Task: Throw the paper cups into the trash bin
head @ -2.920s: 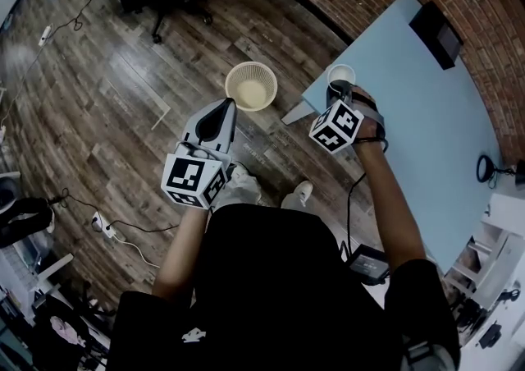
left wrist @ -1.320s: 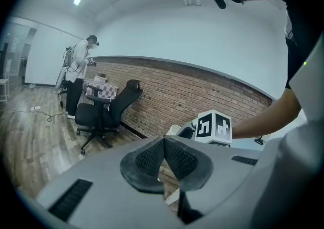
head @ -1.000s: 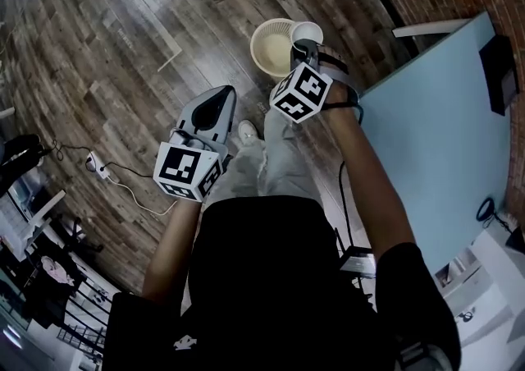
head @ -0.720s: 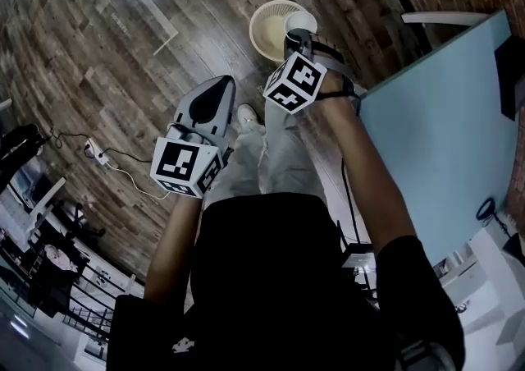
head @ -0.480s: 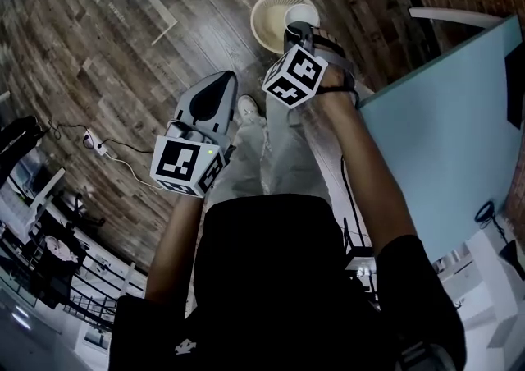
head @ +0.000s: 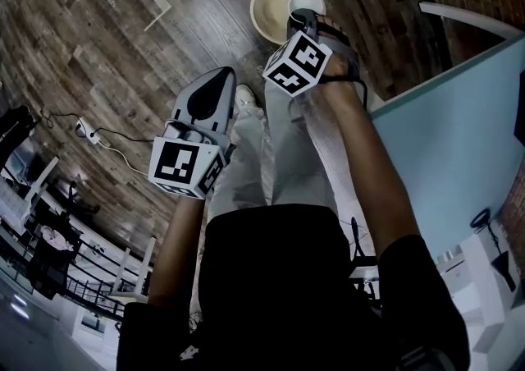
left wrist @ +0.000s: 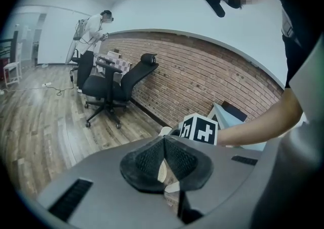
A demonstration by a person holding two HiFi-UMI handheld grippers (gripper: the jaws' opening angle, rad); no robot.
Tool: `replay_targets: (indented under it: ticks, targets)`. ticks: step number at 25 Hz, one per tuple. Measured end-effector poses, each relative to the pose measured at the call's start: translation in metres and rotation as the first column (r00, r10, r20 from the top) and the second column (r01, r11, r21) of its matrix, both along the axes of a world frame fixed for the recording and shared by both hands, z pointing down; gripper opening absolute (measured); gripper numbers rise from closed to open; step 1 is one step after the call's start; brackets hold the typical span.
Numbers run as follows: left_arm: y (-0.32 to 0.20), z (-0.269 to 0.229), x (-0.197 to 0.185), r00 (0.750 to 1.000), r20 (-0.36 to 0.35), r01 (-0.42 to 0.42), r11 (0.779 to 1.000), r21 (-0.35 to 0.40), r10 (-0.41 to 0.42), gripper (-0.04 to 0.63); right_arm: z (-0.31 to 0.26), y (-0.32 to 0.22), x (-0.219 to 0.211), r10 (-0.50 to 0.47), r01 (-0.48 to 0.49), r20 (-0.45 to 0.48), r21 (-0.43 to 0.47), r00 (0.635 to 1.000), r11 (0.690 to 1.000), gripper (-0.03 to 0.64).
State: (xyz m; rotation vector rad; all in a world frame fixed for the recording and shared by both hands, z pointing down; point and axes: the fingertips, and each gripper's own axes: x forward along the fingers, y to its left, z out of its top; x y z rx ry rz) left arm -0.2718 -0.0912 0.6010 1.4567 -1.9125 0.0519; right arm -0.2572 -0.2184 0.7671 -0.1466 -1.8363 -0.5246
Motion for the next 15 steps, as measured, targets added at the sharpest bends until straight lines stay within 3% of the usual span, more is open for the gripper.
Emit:
replay_targets:
  ticks: [15]
  targets:
    - [0.005, 0.054, -0.008, 0.997, -0.043, 0.057, 0.998, -0.041, -0.059, 0.003, 0.077, -0.002, -0.001, 0.009, -0.016, -0.106, -0.061, 0.994, 0.998, 0.017]
